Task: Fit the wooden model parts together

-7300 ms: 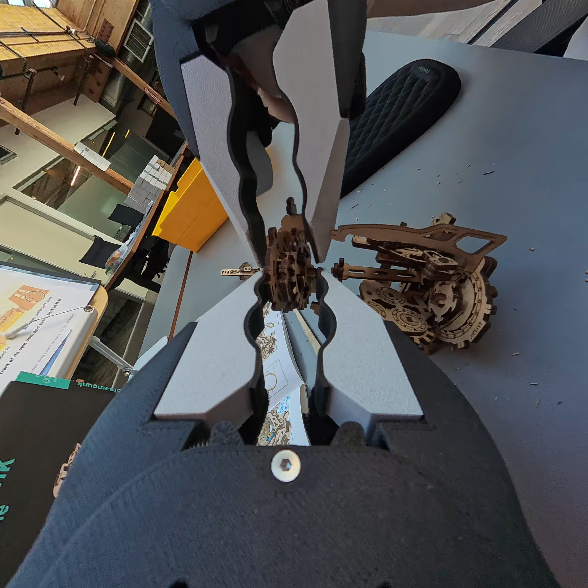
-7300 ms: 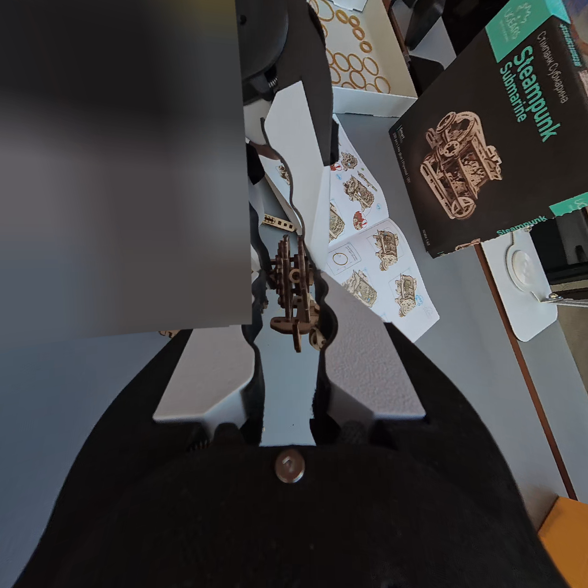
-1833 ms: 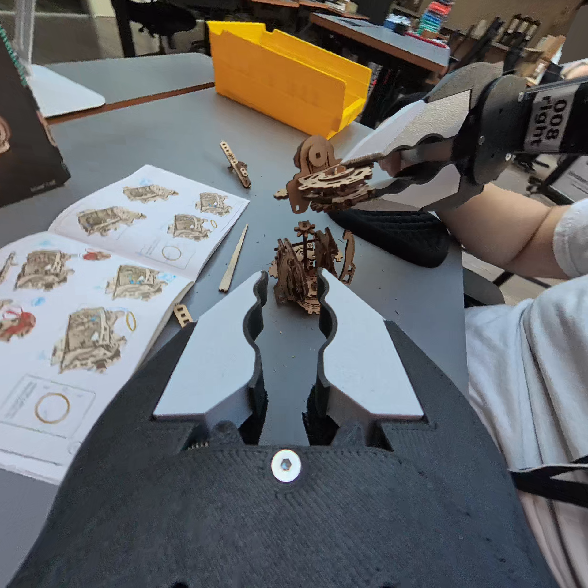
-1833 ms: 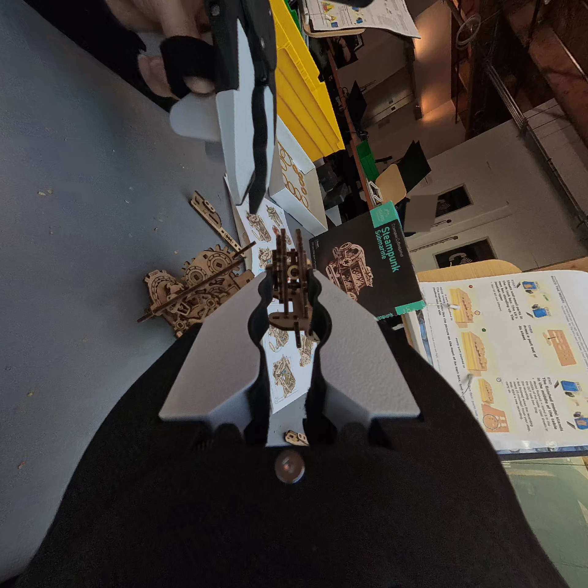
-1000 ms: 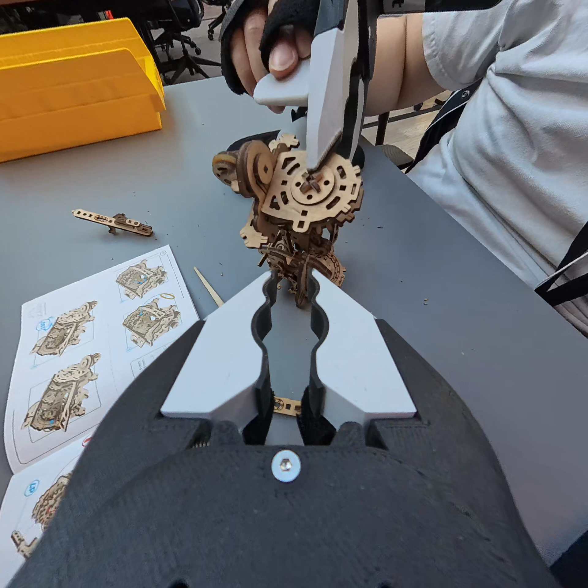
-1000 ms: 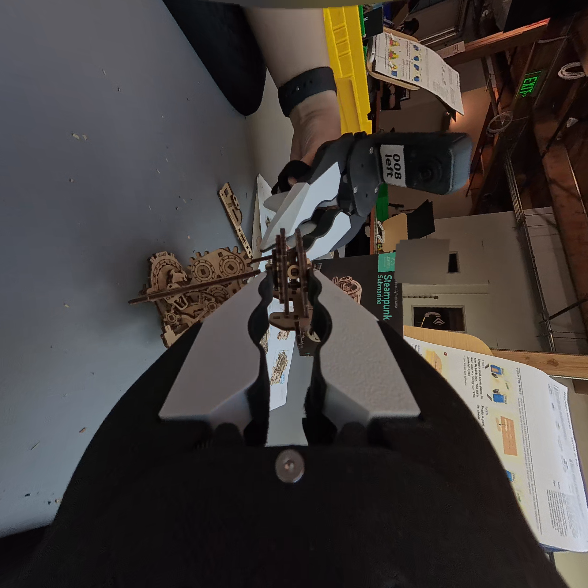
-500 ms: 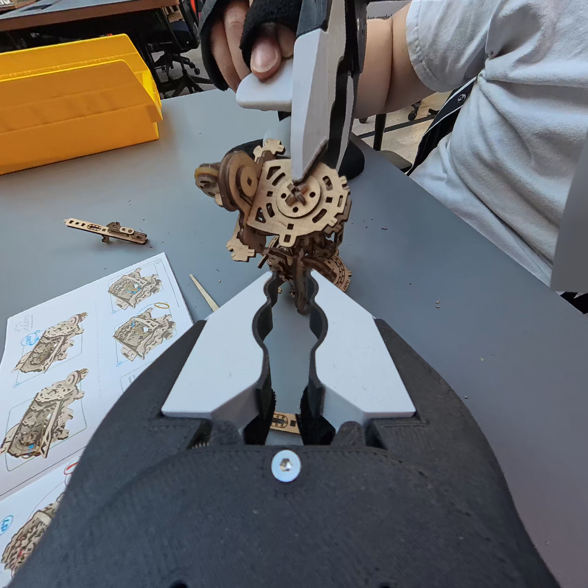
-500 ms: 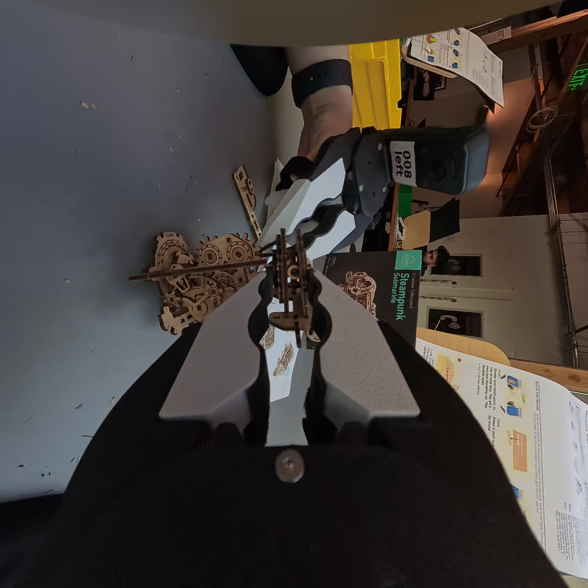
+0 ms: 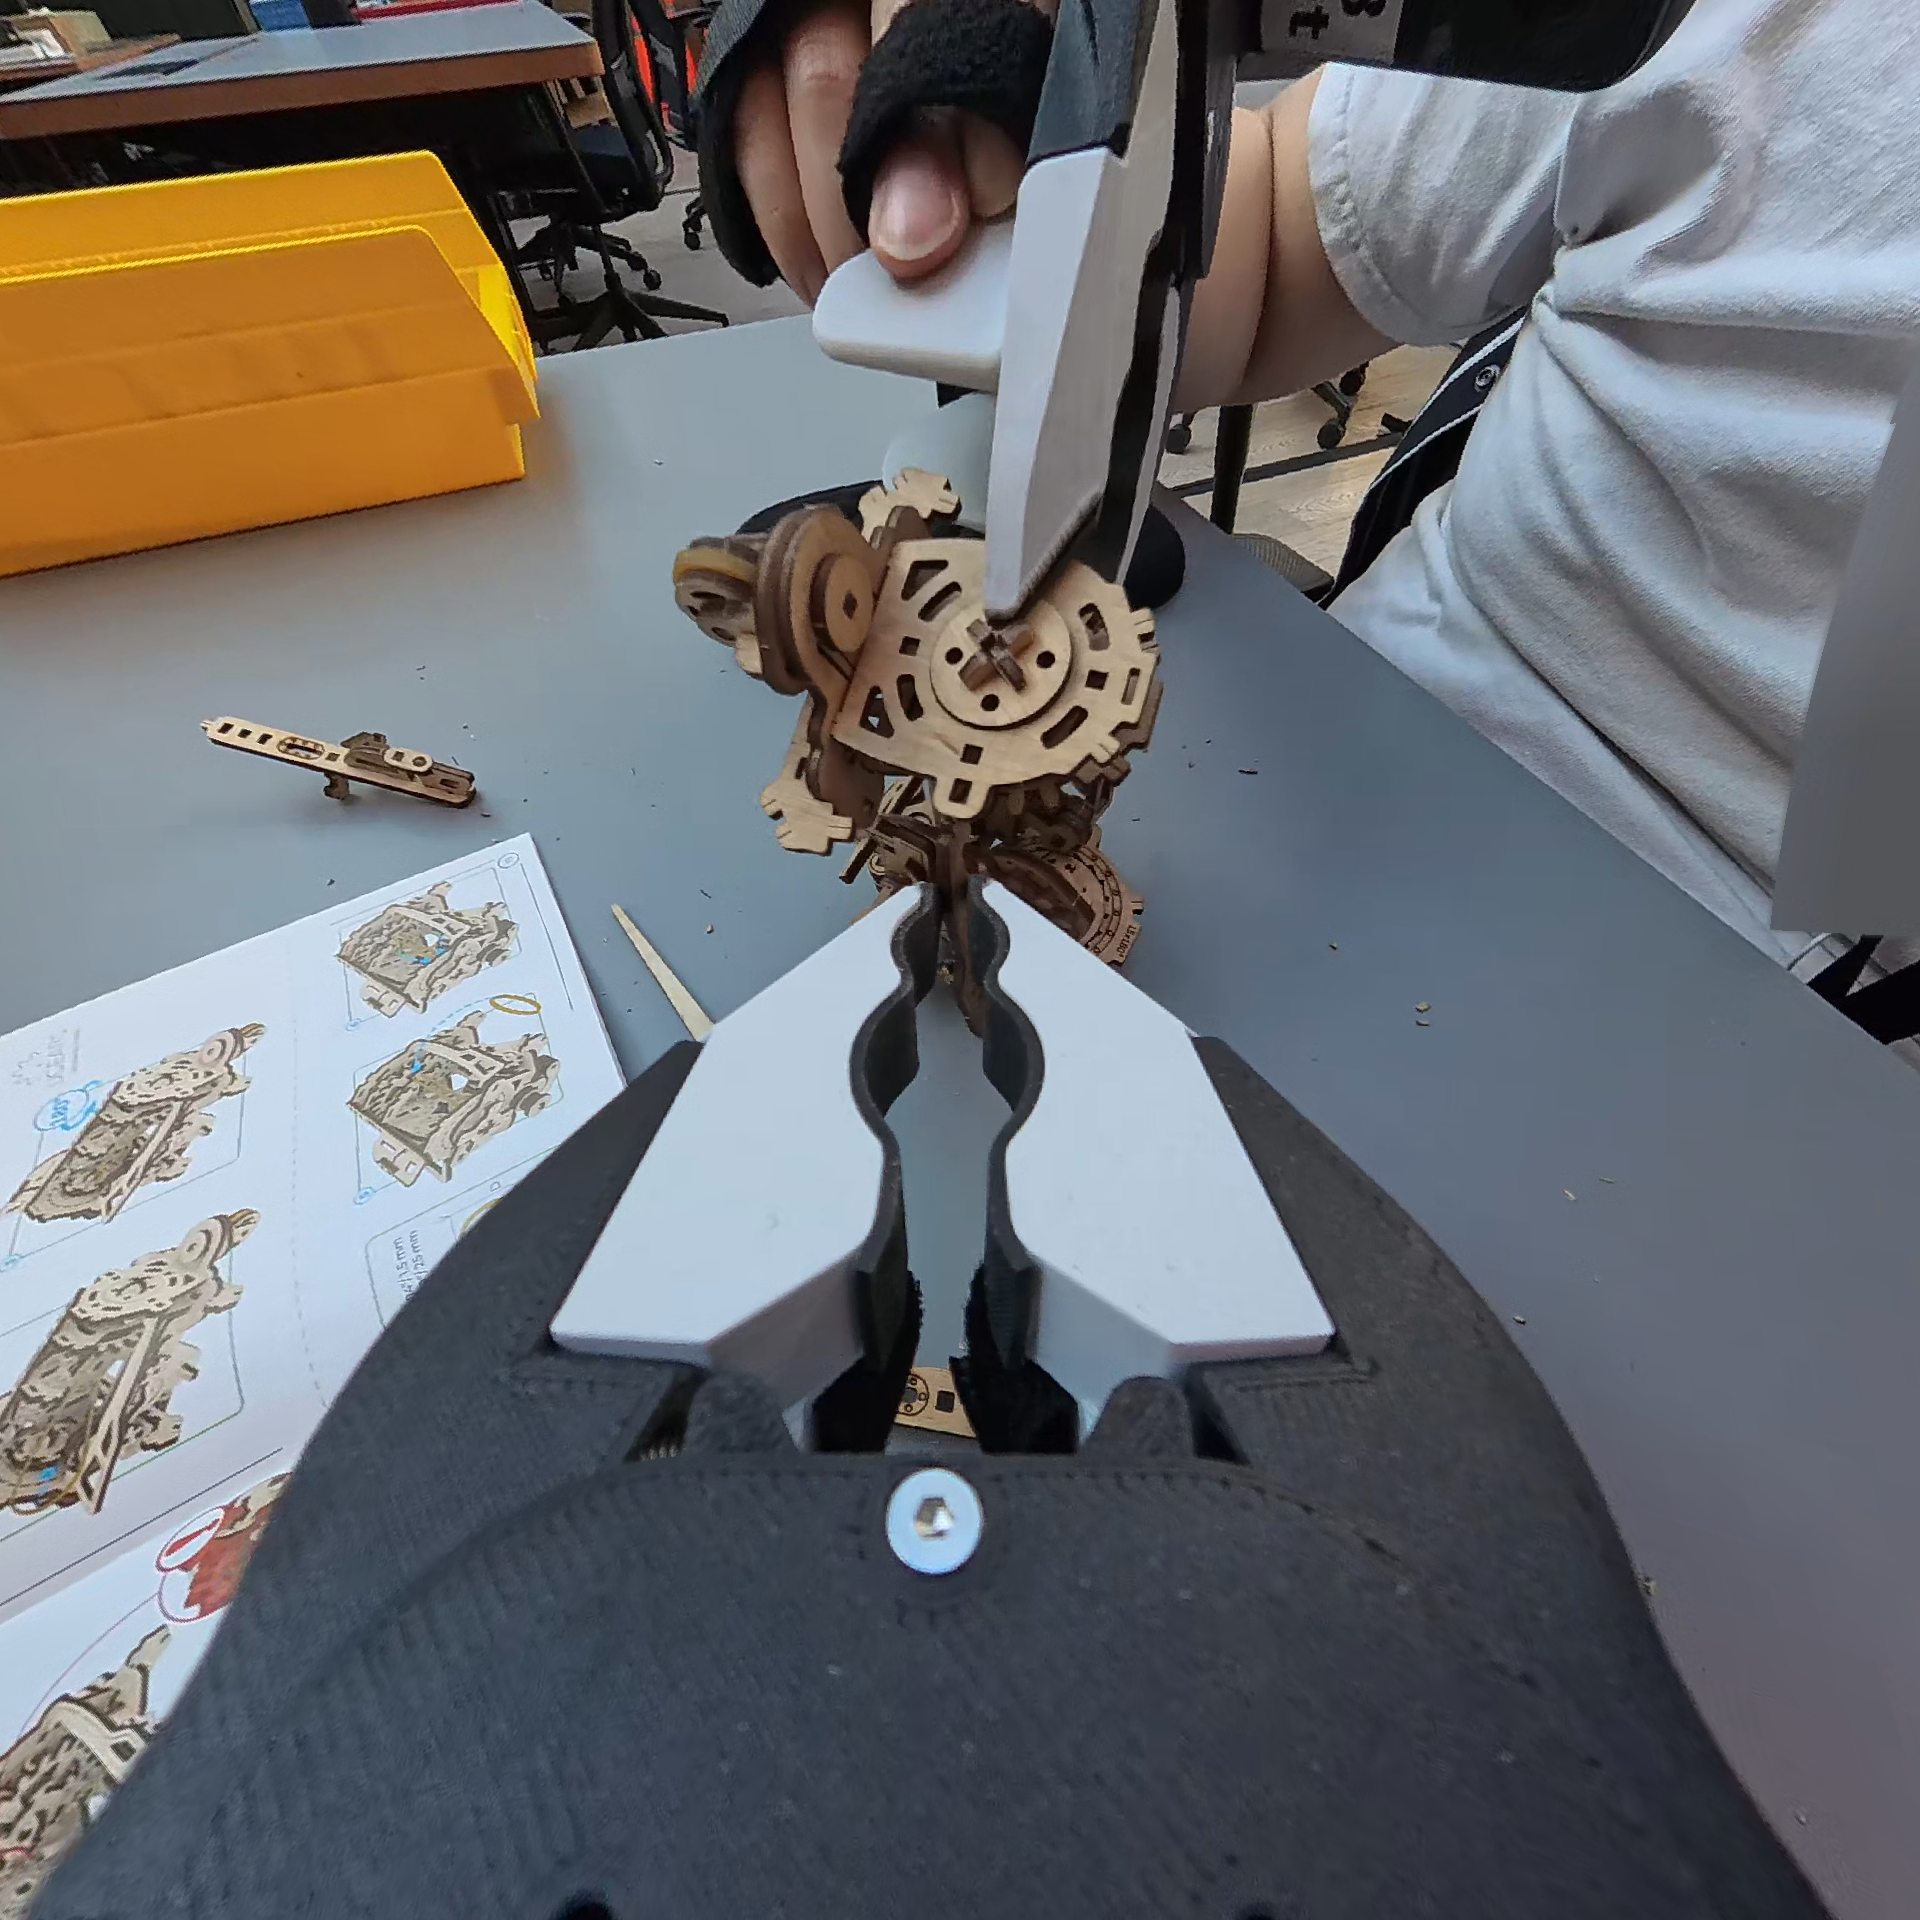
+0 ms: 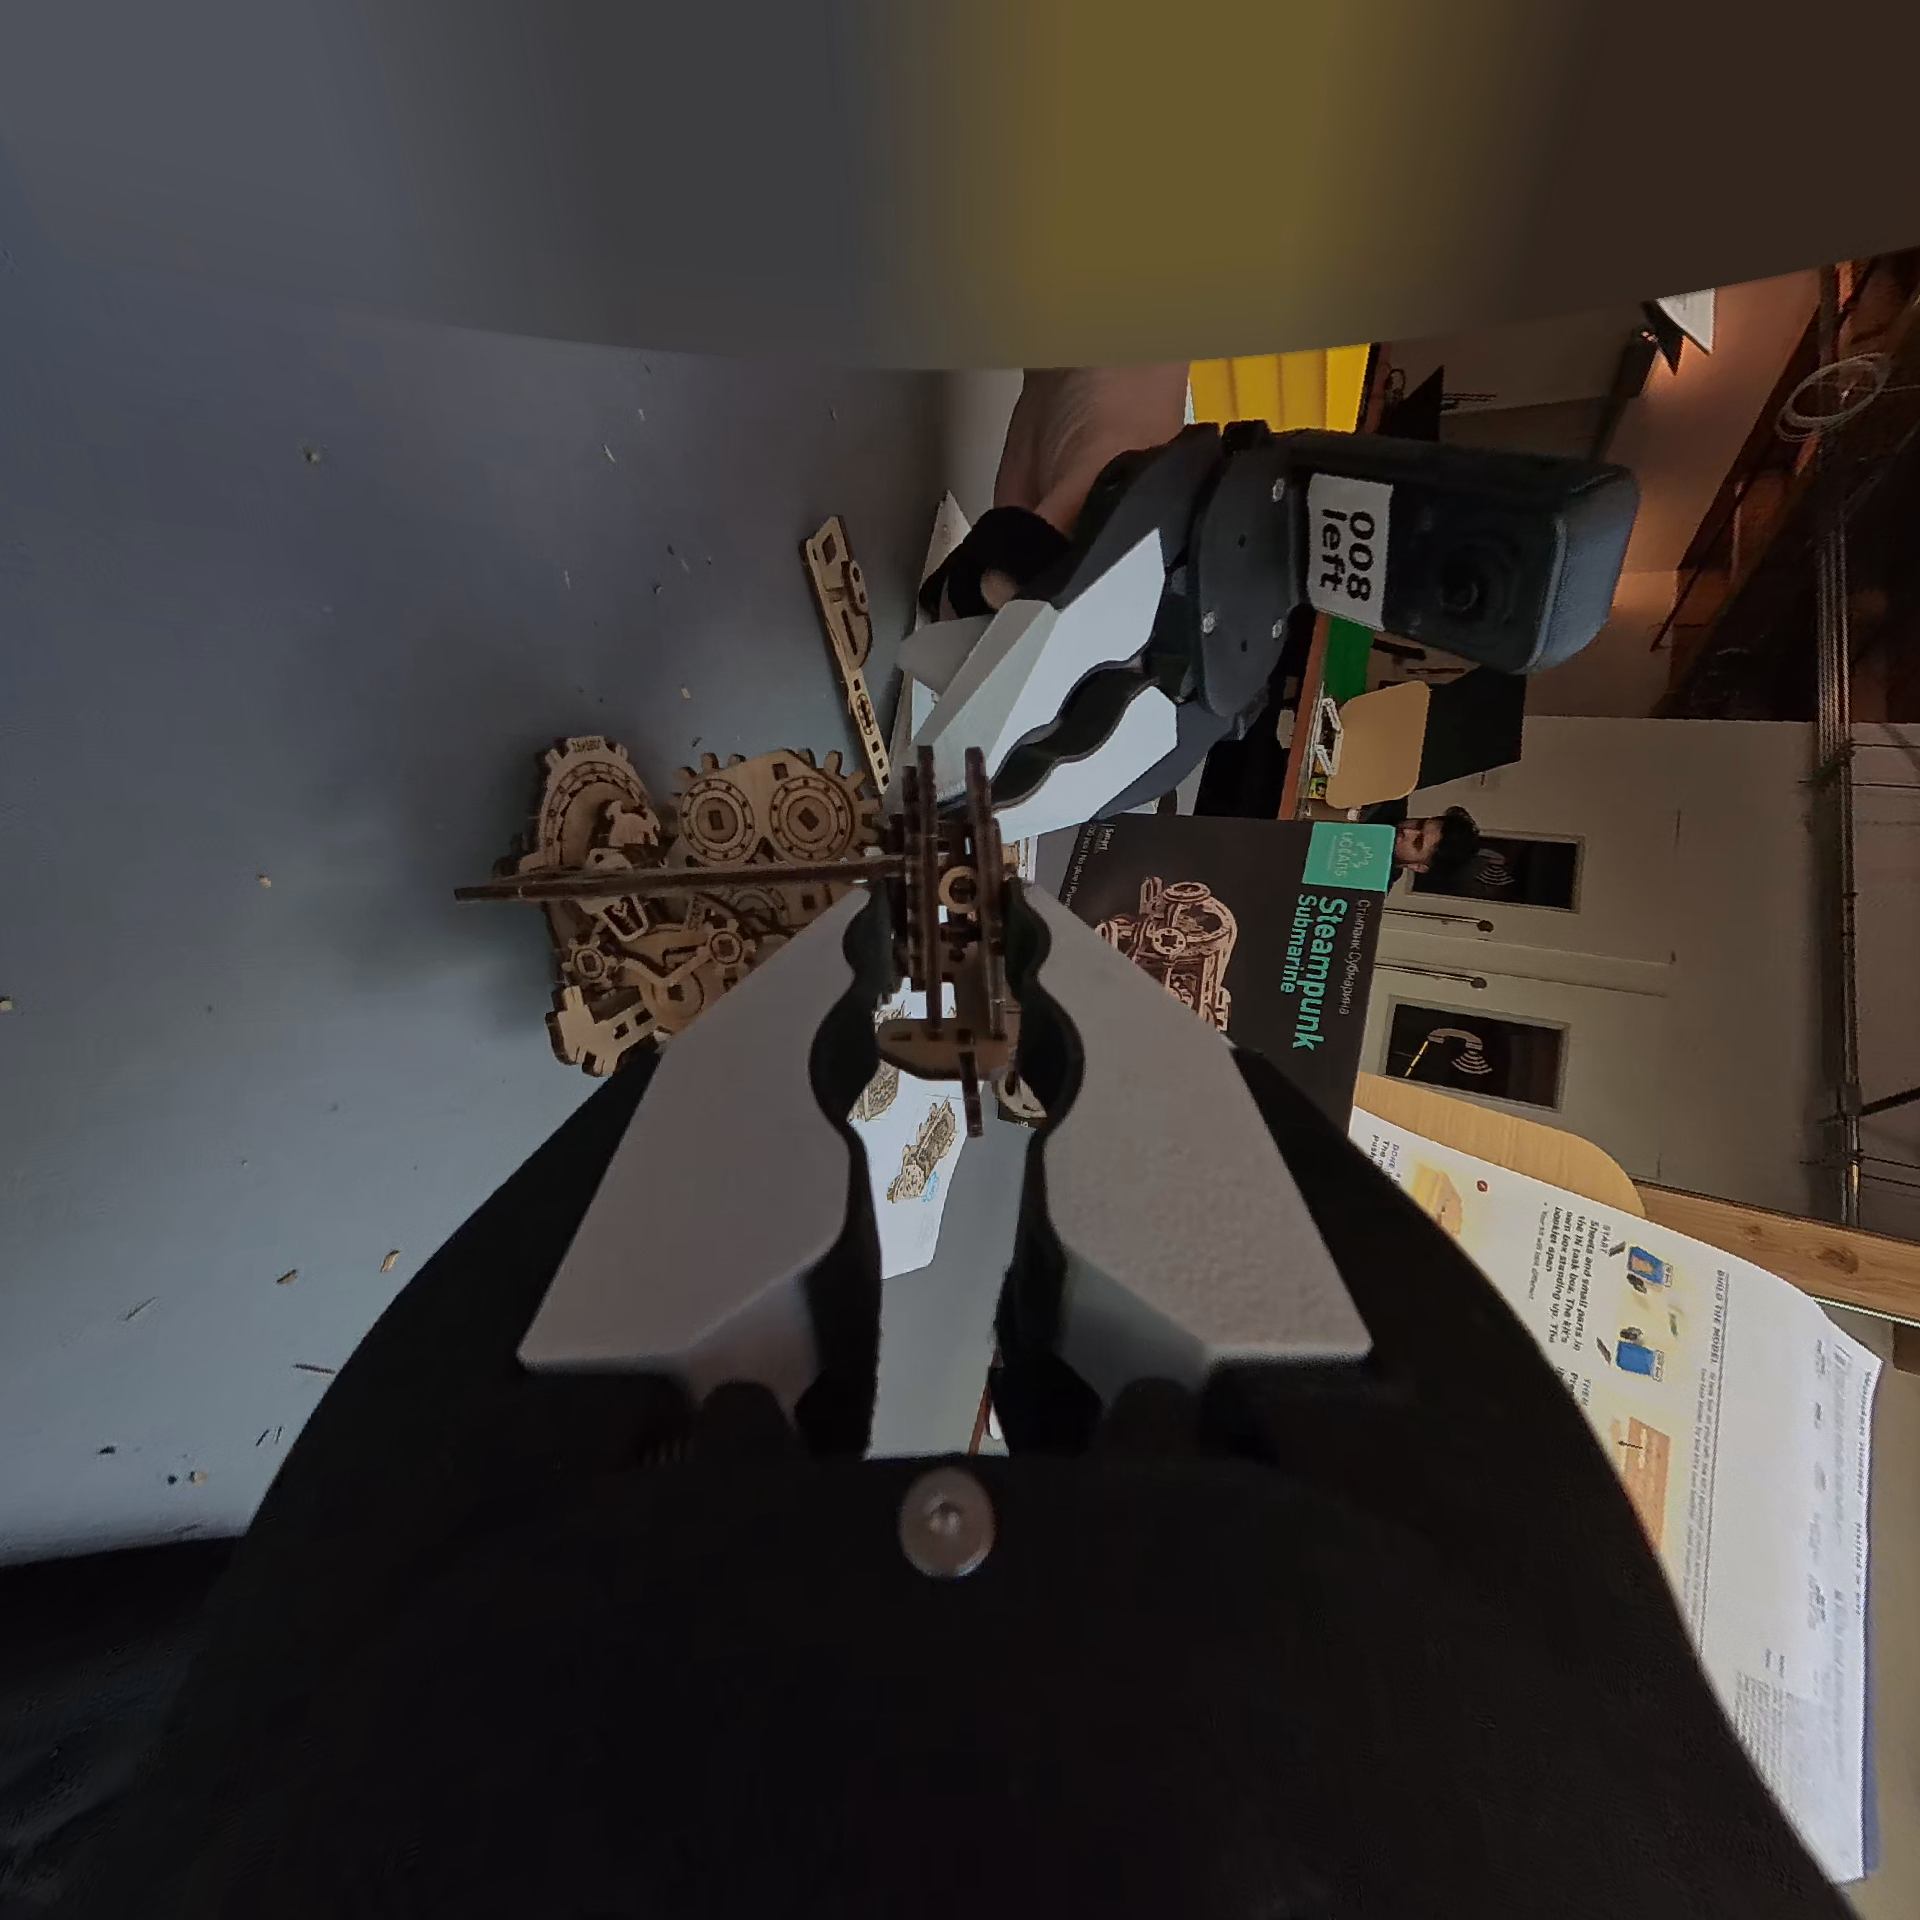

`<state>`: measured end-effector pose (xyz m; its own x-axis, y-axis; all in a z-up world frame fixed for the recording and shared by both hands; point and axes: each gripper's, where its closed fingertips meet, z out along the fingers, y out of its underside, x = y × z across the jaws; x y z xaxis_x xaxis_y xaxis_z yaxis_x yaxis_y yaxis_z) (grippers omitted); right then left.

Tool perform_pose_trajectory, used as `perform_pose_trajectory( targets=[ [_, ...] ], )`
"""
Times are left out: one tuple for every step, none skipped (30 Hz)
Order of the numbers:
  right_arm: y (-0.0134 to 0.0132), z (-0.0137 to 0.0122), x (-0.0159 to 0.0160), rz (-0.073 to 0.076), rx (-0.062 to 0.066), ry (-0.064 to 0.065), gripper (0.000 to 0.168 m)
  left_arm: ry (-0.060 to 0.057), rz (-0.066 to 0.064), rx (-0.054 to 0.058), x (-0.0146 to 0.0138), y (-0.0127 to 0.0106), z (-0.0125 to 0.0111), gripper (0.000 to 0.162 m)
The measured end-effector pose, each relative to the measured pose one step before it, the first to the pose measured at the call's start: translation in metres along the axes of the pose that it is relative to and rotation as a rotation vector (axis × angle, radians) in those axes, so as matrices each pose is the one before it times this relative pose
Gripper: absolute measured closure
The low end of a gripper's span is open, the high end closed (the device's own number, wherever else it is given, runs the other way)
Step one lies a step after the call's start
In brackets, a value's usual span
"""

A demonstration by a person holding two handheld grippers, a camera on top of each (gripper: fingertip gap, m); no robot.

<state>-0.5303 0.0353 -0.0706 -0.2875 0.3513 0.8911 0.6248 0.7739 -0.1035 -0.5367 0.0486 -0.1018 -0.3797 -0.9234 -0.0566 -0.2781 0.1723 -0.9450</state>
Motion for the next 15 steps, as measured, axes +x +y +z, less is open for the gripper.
perform_pose_trajectory(
  targets=[
    [-0.00111,-0.00016,-0.00077,0.0012,0.0071,-0.0097,0.148,0.0001,-0.0005,0.0022,0.00026,-0.00024,-0.00008,0.160],
    [0.00041,0.00025,-0.00001,0.0008,-0.0008,-0.0059,0.148,-0.0002,0.0003,0.0006,0.00017,0.00008,-0.00016,0.160],
    [0.00134,0.00049,0.00015,-0.0006,-0.0082,-0.0050,0.148,-0.0002,0.0025,0.0002,0.00032,0.00011,-0.00017,0.160],
    [0.00134,0.00060,0.00010,-0.0043,-0.0090,-0.0053,0.148,-0.0018,0.0024,-0.0001,0.00011,0.00014,-0.00019,0.160],
    [0.00028,0.00057,0.00006,-0.0050,-0.0048,-0.0045,0.148,-0.0003,0.0015,0.0009,0.00015,0.00002,-0.00010,0.160],
    [0.00054,0.00071,-0.00013,-0.0042,-0.0078,-0.0043,0.148,-0.0009,0.0010,-0.0001,0.00007,0.00003,-0.00011,0.160],
    [-0.00044,0.00041,-0.00029,-0.0052,-0.0019,-0.0038,0.148,-0.0015,0.0001,-0.0004,-0.00021,0.00015,0.00000,0.160],
    [-0.00087,0.00022,-0.00030,-0.0055,0.0003,-0.0035,0.148,-0.0027,-0.0018,-0.0007,-0.00041,0.00006,0.00009,0.160],
    [-0.00038,0.00021,-0.00021,-0.0057,-0.0021,-0.0029,0.148,-0.0008,-0.0023,-0.0007,-0.00026,0.00012,-0.00006,0.160],
    [-0.00003,0.00041,-0.00016,-0.0071,-0.0038,-0.0022,0.148,0.0002,-0.0026,-0.0005,-0.00015,0.00023,-0.00013,0.160],
    [0.00001,0.00049,-0.00021,-0.0096,-0.0045,-0.0011,0.148,-0.0002,-0.0034,-0.0010,-0.00016,0.00021,-0.00020,0.160],
    [-0.00047,0.00065,-0.00028,-0.0108,-0.0012,-0.0011,0.148,-0.0012,-0.0030,-0.0017,-0.00033,0.00031,-0.00026,0.160],
    [-0.00111,0.00094,-0.00009,-0.0051,0.0014,-0.0022,0.148,0.0004,-0.0015,0.0000,-0.00005,0.00010,-0.00027,0.160],
    [-0.00076,0.00131,-0.00049,0.0023,0.0004,-0.0057,0.148,-0.0027,-0.0001,0.0003,-0.00029,0.00001,-0.00016,0.160],
    [0.00003,0.00125,0.00050,0.0018,-0.0036,0.0010,0.148,-0.0059,-0.0020,-0.0010,-0.00092,0.00032,-0.00023,0.160]
  ],
)
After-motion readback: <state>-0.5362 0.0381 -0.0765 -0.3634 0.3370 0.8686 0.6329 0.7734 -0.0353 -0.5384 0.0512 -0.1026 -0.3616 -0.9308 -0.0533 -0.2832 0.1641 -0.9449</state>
